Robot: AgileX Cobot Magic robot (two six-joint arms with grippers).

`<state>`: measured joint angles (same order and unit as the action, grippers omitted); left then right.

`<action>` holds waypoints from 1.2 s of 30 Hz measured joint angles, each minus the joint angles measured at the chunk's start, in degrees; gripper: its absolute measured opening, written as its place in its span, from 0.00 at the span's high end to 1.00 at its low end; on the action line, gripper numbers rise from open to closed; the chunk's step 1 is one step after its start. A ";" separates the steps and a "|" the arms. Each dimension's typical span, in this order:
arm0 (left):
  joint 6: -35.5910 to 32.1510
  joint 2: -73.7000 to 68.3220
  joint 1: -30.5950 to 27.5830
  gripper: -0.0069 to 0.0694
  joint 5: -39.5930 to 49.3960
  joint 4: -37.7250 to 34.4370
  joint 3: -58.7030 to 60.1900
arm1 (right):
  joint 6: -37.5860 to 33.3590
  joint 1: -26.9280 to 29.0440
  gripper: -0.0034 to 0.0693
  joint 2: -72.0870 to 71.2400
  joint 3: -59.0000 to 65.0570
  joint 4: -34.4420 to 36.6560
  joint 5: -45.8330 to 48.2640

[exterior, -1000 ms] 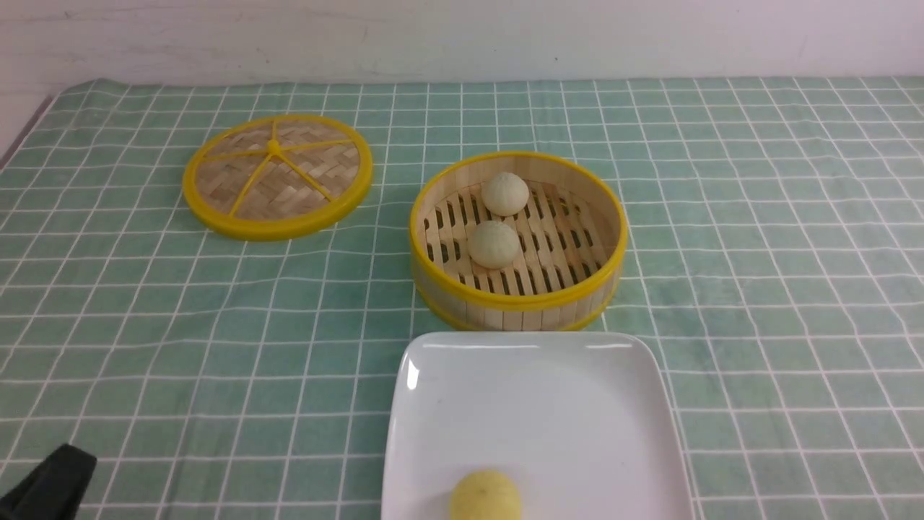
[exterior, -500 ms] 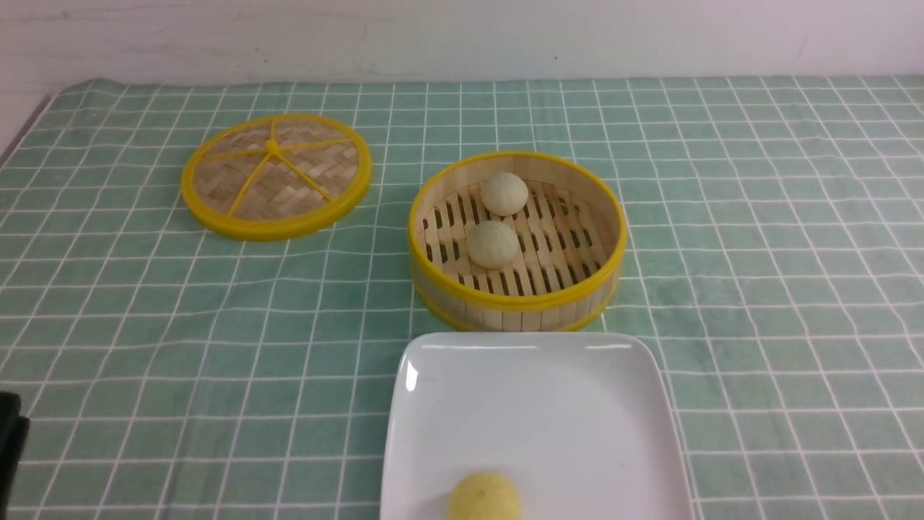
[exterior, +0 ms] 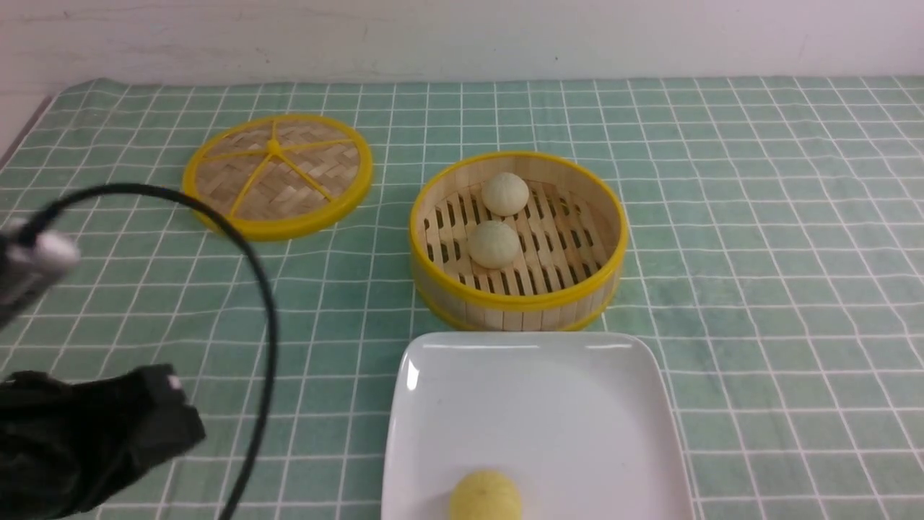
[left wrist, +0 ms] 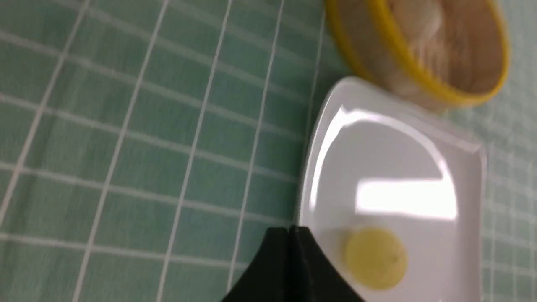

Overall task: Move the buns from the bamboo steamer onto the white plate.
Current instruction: 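Reach into the bamboo steamer and grasp a bun with the left gripper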

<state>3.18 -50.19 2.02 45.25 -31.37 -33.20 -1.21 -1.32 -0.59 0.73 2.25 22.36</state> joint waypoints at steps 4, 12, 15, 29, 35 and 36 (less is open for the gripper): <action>-8.41 -12.52 0.21 0.91 7.10 -0.85 -6.72 | 0.00 0.00 0.62 0.00 0.00 0.00 0.00; -15.33 -31.49 12.65 0.91 5.16 -4.04 -26.15 | 0.00 0.00 0.62 0.00 0.00 0.00 0.00; -13.74 -38.44 16.70 0.88 4.72 -2.22 -34.99 | 0.00 0.00 0.62 0.00 0.00 0.00 0.00; -8.60 -68.82 18.29 0.43 17.32 3.34 -73.73 | 0.00 0.00 0.62 0.00 0.00 0.00 0.00; -8.60 -76.73 18.29 0.41 17.82 3.56 -83.35 | 0.00 0.00 0.62 0.00 0.00 0.00 0.00; -8.60 -77.58 18.29 0.42 17.77 3.69 -83.87 | 0.00 0.00 0.62 0.00 0.00 0.00 0.00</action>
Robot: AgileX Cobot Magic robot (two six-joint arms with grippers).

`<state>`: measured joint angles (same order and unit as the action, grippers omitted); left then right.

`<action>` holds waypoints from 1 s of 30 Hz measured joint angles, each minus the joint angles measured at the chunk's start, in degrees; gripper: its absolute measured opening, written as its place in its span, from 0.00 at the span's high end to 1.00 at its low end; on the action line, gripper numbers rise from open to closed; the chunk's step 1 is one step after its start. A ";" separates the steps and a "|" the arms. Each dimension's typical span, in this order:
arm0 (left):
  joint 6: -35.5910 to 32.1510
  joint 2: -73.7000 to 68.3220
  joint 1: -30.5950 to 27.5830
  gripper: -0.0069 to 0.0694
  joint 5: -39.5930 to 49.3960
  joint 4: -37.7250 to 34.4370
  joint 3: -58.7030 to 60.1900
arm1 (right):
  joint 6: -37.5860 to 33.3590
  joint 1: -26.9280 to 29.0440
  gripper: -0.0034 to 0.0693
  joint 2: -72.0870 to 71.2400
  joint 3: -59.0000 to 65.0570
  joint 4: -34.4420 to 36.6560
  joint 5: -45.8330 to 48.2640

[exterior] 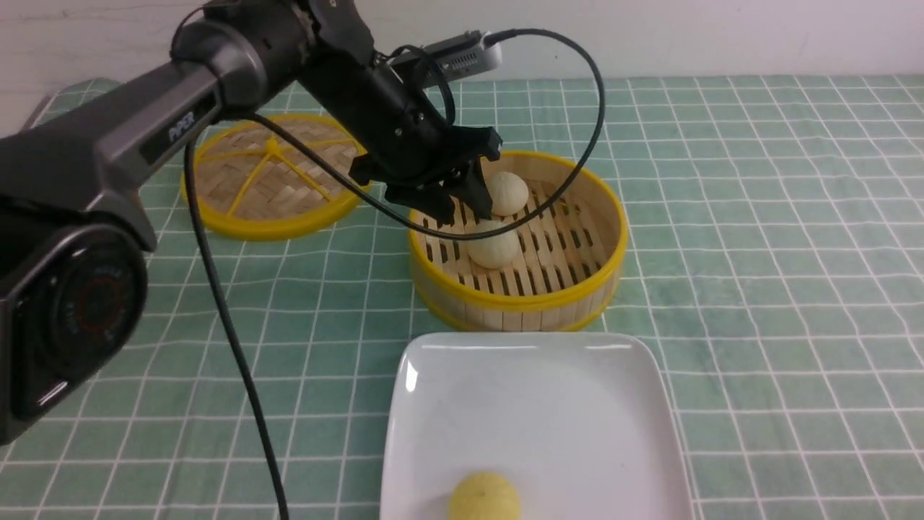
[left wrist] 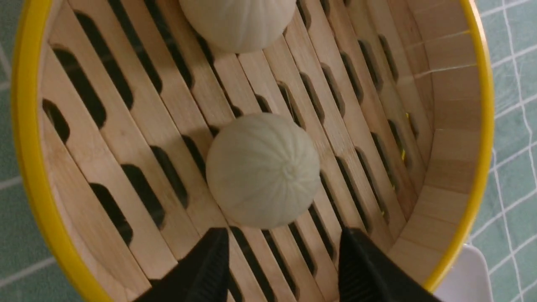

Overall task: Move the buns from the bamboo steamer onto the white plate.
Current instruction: 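Reach into the bamboo steamer and grasp a bun with the left gripper, then carry the bun from the bamboo steamer to the plate with the left gripper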

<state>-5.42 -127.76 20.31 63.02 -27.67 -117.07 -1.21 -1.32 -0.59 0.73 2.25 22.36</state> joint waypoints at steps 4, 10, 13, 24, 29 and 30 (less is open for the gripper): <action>0.17 -2.41 0.00 0.45 -1.18 0.91 -0.38 | 0.00 0.00 0.62 0.00 0.00 0.00 0.00; 0.39 -3.61 0.42 0.45 -3.26 1.84 -0.39 | 0.00 0.00 0.62 0.00 0.00 0.00 0.00; 0.39 -4.31 1.73 0.45 -4.79 2.94 -0.61 | 0.00 0.00 0.62 0.00 0.00 0.00 0.00; 0.44 -5.16 4.56 0.76 -5.28 7.35 -0.85 | 0.00 0.00 0.62 0.00 0.00 0.00 0.00; 0.44 -2.51 4.51 0.87 0.34 7.55 -0.85 | 0.00 0.00 0.62 0.00 0.00 0.00 0.00; 0.44 -0.83 4.51 0.87 3.11 8.01 -0.77 | 0.00 0.00 0.62 0.00 0.00 0.00 0.00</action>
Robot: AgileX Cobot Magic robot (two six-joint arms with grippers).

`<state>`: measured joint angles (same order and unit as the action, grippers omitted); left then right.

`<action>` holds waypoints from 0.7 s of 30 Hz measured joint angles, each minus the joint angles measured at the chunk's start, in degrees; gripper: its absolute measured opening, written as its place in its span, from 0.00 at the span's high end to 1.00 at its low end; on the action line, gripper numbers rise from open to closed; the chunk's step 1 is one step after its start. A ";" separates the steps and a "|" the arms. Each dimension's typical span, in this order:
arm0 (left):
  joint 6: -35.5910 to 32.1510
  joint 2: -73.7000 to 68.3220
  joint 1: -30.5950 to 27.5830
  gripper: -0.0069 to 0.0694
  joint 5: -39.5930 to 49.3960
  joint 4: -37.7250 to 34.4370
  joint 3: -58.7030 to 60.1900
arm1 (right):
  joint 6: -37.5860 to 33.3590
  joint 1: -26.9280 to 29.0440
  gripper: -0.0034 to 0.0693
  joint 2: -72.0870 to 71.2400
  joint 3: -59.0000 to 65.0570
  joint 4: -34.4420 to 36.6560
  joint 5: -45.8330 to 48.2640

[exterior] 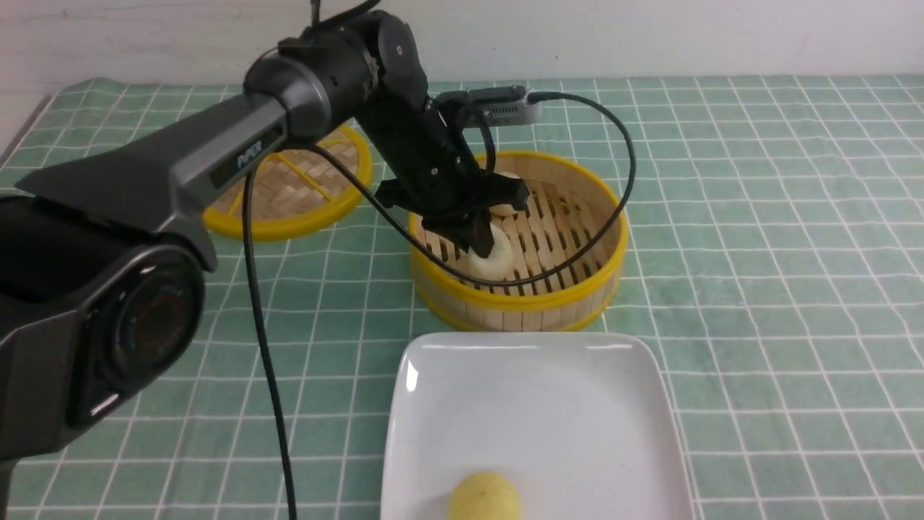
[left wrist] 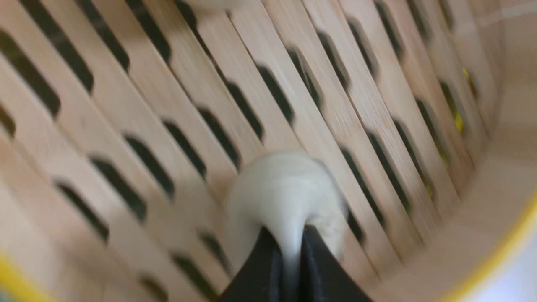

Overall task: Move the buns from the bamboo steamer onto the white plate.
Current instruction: 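Carry the bun from the bamboo steamer to the plate with the left gripper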

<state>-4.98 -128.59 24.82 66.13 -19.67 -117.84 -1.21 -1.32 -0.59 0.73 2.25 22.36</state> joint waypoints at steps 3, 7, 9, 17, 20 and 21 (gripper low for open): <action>0.00 6.59 0.05 0.88 3.82 0.50 0.17 | 0.00 0.00 0.62 0.00 0.00 0.00 0.00; 0.00 15.31 0.05 0.88 4.09 0.07 3.53 | 0.00 0.00 0.62 0.00 0.00 0.00 0.00; 0.00 19.16 0.05 0.88 4.19 -0.39 7.79 | 0.00 0.00 0.62 0.00 0.00 0.00 0.00; -7.88 23.04 0.75 0.87 1.50 -15.37 35.18 | 0.00 0.00 0.62 0.00 0.00 0.00 0.00; -12.07 21.69 2.01 0.87 -1.80 -20.27 40.49 | 0.00 0.00 0.62 0.00 0.00 0.00 0.00; -12.73 21.28 2.42 0.87 -2.70 -20.83 41.32 | 0.00 0.00 0.62 0.00 0.00 0.00 0.00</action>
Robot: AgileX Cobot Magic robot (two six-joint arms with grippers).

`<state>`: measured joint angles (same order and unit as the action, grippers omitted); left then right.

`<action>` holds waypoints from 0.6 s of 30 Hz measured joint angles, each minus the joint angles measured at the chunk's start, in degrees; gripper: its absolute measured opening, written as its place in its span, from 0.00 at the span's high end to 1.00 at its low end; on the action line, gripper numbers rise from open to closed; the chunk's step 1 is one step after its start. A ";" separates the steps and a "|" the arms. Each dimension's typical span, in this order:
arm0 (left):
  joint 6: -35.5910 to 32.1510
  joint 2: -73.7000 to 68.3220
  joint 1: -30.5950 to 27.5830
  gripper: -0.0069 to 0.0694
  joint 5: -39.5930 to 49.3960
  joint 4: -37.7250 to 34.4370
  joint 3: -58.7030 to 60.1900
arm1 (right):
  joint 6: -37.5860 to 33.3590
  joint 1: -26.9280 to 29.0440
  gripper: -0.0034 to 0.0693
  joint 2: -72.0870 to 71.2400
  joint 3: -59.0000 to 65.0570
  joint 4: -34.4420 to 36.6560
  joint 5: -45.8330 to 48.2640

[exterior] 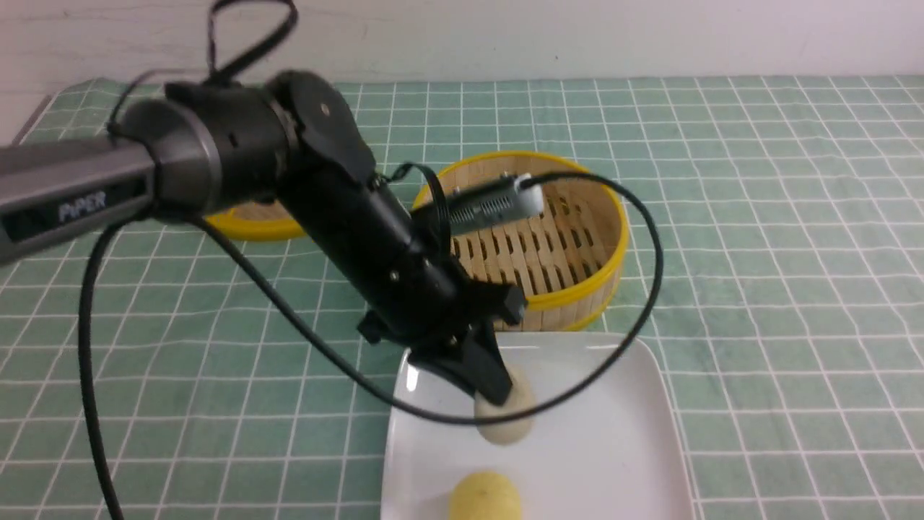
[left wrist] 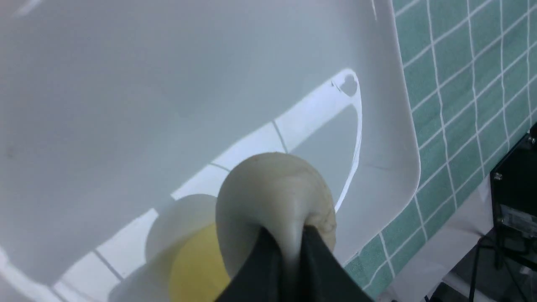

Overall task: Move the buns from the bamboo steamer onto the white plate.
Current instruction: 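Carry the bun from the bamboo steamer to the plate with the left gripper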

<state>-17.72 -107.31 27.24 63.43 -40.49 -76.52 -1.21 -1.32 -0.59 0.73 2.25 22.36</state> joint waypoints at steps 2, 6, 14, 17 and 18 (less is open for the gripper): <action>-1.67 -1.05 0.87 0.86 -2.36 -0.57 1.78 | 0.00 0.00 0.62 0.00 0.00 0.00 0.00; -1.91 -2.57 1.07 0.81 -6.10 -0.42 2.22 | 0.00 0.00 0.62 0.00 0.00 0.00 0.00; 3.87 -3.21 1.07 0.50 -8.13 3.77 2.22 | 0.00 0.00 0.62 0.00 0.00 0.00 0.00; 4.98 -3.21 1.07 0.41 -8.24 7.72 1.19 | 0.00 0.00 0.62 0.00 0.00 0.00 0.00; 5.12 -3.21 1.07 0.39 -8.36 9.17 0.55 | 0.00 0.00 0.62 0.00 0.00 0.00 0.00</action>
<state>-12.60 -110.51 28.31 55.07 -31.32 -75.98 -1.21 -1.32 -0.59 0.73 2.25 22.36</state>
